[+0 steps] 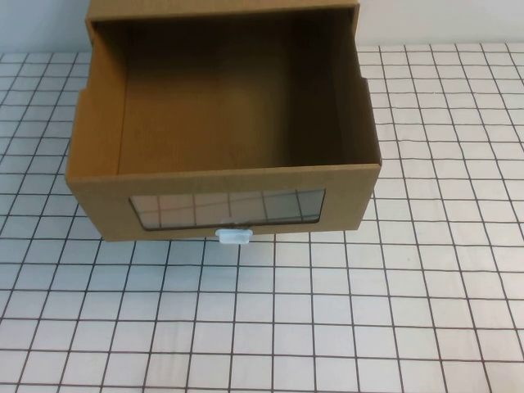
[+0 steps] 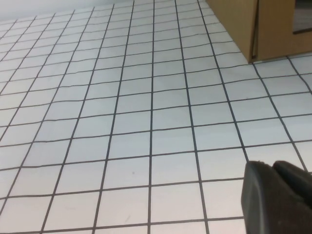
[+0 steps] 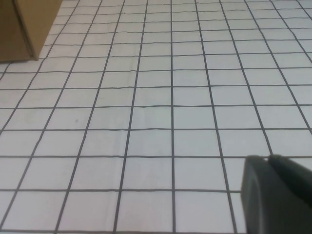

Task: Open the shoe box
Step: 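Pull the top drawer of the cardboard box fully open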

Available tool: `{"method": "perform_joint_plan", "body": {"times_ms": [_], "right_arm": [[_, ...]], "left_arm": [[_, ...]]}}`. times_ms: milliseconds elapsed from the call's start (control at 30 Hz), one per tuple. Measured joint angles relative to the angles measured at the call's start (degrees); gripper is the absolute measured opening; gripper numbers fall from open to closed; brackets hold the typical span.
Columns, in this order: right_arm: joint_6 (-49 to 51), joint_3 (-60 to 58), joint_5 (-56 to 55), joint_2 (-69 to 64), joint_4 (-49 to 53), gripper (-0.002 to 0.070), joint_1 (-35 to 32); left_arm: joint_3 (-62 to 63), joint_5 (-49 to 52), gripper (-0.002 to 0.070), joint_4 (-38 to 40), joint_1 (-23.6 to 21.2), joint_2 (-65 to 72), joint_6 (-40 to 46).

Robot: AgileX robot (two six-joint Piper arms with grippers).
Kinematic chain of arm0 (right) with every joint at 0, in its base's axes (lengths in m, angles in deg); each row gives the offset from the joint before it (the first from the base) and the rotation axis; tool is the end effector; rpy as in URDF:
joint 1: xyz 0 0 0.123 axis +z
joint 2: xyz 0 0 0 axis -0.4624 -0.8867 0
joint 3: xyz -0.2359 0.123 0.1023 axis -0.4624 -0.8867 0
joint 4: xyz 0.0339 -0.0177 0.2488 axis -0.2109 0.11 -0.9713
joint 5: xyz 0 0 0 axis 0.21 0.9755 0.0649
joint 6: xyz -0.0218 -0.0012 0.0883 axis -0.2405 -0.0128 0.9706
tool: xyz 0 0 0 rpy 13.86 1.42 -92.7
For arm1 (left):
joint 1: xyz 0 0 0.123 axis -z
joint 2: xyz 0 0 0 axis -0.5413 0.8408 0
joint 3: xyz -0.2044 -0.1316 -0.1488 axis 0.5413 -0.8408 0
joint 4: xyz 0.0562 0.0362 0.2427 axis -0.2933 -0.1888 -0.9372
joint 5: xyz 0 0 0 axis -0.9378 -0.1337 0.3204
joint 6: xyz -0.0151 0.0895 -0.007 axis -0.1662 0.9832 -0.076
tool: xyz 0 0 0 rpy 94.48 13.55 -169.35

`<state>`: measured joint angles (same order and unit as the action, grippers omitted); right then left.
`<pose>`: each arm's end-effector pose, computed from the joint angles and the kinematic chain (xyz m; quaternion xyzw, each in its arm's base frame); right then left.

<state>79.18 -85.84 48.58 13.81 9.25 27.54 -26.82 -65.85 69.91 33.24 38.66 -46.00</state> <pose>0.0523 0.0038 0.1717 0.0226 0.8062 0.0430 0.5896 0.0531 -0.0022 0.1730 0.0695 0.7969 0.0353 0.5990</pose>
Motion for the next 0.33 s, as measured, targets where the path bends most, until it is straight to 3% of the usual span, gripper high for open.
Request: {"method": "perform_joint_plan", "body": {"times_ms": [333], "right_arm": [[0.0,0.0,0.0,0.0,0.0,-0.0013,0.0]], "left_arm": [[0.0,0.2,-0.0002,0.0,0.0,0.0,0.0]]}}
